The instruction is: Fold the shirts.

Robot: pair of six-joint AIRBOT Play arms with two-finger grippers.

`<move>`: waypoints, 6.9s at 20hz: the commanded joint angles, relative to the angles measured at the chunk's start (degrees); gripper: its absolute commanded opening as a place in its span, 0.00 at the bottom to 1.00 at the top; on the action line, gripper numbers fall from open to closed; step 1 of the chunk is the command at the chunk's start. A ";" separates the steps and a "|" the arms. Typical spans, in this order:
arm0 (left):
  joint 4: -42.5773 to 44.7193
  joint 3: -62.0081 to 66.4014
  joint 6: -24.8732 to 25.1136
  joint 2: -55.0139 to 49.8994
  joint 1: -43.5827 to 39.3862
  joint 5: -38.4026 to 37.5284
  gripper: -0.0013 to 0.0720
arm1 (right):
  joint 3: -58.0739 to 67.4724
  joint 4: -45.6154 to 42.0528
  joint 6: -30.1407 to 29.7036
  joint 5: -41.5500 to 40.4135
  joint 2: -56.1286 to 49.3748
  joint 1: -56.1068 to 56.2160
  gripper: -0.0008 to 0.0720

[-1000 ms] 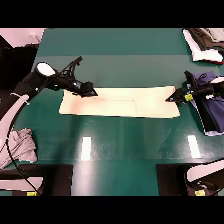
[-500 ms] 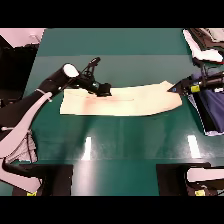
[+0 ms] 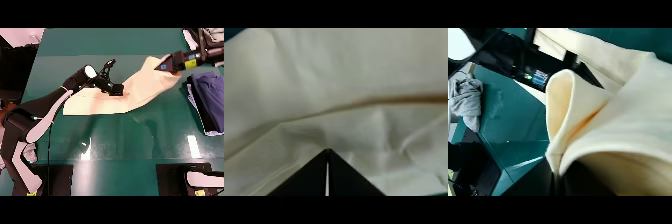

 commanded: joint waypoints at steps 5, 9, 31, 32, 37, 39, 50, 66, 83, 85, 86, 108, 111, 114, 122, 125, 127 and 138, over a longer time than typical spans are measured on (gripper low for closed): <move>1.36 1.42 0.15 -1.70 0.20 0.52 0.05 | 18.03 -0.07 6.29 0.24 -9.01 13.94 0.03; 2.84 1.99 0.57 -0.83 3.50 -6.34 0.05 | 24.68 -0.07 7.98 0.79 -14.78 18.23 0.03; 13.55 2.10 4.98 29.07 31.91 -26.01 0.05 | 25.86 6.45 -12.15 -40.98 -36.37 44.61 0.91; 13.62 2.10 5.05 29.11 31.91 -27.12 0.05 | 23.17 5.27 -12.17 -40.04 -34.21 43.98 0.91; 13.60 1.99 5.01 28.92 31.85 -30.05 0.05 | 12.33 -3.54 -7.45 -24.37 -21.99 33.18 0.86; 13.60 0.70 5.01 28.85 31.87 -30.42 0.05 | 7.15 -3.54 -6.82 -19.34 -17.46 27.71 0.82; 9.90 -10.45 4.59 28.83 31.85 -25.11 0.05 | -22.88 -0.24 -0.63 -21.92 -13.09 11.54 0.96; 9.66 -10.45 5.01 28.83 31.85 -24.74 0.05 | -12.15 20.87 -15.96 -33.55 -25.05 24.65 0.05; 9.88 -10.45 4.42 28.87 13.57 -11.89 0.05 | -10.47 -3.91 -5.97 -37.16 -3.76 -26.32 0.03; 9.88 -10.45 4.42 28.87 11.76 -11.21 0.05 | -10.47 -3.91 -5.99 -40.87 -3.87 -29.24 0.03; 9.88 -10.45 4.42 28.87 11.15 -11.15 0.05 | -10.43 -3.91 -6.01 -42.53 -3.87 -29.99 0.03; 9.88 -10.45 4.44 28.87 10.64 -14.53 0.05 | -0.52 -21.22 -1.29 -20.65 10.21 -42.93 0.03; 9.90 -10.45 4.59 28.87 10.67 -15.89 0.05 | -11.06 -26.84 2.45 -18.08 15.87 -46.38 0.03; 9.90 -10.45 4.63 28.87 10.67 -16.59 0.05 | -20.52 -36.39 8.50 -15.54 21.35 -49.96 0.08; 9.90 -10.45 4.63 28.87 10.67 -17.35 0.05 | -31.85 -38.64 11.43 -17.99 29.38 -53.94 0.92; 9.88 -10.45 4.61 28.87 10.64 -17.86 0.05 | -31.74 -37.55 11.41 -18.18 30.99 -49.48 0.92; 9.88 -10.45 4.61 28.87 10.64 -17.94 0.05 | -31.74 -37.44 12.13 -18.67 32.57 -46.80 0.92; 8.20 -10.43 4.57 28.87 10.67 -18.56 0.05 | -31.74 -35.82 12.02 -16.83 37.48 -16.17 0.03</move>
